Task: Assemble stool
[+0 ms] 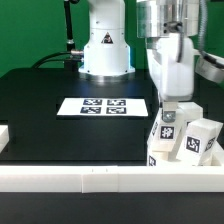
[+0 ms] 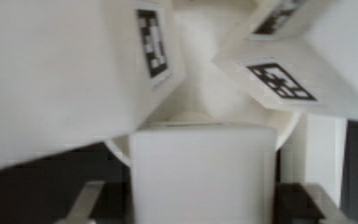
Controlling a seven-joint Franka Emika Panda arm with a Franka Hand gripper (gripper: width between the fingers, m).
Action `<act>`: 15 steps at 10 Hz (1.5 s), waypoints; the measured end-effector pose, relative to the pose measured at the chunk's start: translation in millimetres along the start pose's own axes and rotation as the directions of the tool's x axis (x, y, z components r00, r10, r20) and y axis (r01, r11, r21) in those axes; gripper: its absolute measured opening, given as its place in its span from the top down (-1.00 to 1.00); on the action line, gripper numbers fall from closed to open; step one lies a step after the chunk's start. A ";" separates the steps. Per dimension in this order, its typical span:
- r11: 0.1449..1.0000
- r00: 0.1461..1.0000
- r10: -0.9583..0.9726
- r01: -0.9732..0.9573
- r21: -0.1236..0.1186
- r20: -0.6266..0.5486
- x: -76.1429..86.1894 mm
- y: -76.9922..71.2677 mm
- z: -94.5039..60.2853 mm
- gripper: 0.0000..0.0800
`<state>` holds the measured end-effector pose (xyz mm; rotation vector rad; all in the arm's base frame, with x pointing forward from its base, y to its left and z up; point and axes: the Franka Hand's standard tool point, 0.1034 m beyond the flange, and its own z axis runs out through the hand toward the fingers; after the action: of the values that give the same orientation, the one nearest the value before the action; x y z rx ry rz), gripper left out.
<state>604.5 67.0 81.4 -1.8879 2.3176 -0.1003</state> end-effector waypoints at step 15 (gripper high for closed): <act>0.857 0.855 -0.515 0.515 0.019 0.061 -10.5 -7.3 -26.4 -0.62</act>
Offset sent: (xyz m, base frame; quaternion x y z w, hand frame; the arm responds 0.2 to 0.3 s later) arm 0.0017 -0.0011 0.0021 -0.0046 -0.0083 0.2831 0.9591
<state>609.4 74.6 109.3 -2.4221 1.7058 -0.0978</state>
